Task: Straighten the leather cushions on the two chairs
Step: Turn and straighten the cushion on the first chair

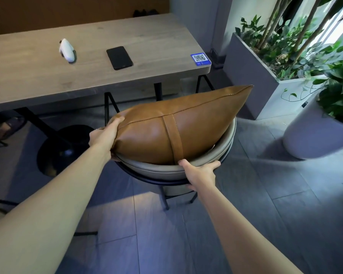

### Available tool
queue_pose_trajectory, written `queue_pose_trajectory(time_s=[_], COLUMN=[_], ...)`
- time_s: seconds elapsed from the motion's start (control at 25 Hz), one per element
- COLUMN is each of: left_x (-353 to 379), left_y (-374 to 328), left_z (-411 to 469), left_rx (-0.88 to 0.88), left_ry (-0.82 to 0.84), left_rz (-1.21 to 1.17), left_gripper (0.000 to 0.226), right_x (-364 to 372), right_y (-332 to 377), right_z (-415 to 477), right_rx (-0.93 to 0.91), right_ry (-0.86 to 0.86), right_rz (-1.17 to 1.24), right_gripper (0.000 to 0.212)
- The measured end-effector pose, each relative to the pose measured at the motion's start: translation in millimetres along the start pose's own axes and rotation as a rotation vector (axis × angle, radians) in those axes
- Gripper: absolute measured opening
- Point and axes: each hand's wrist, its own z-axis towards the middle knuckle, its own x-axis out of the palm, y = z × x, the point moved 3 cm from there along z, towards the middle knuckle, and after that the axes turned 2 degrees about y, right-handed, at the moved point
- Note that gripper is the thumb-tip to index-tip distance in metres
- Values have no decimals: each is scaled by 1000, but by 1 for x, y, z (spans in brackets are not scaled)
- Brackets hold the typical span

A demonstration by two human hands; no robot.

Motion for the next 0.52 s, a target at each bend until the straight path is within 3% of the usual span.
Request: queue_pose_trajectory(time_s=[0.08,0.2,0.28,0.44,0.52], left_x=[2,11,18,57,95], left_y=[-3,-21,-36,-10,27], left_z=[-7,-26,-45,-118,-149], left_rx=[116,551,834,1118,1128], left_ry=[-120,-358,-408,-121,29], left_rz=[172,682,834,1016,1267], left_gripper=[89,60,46,74,100], right_x=[0,-3,-4,-12,-34], right_y=[2,3,4,-4,-9], right_z=[1,1,0,-3,2], right_rx=[10,4,2,-39,-96], right_ry=[-2,9,41,203,273], right_rz=[3,19,32,-40,-81], right_gripper=[111,103,99,113,99])
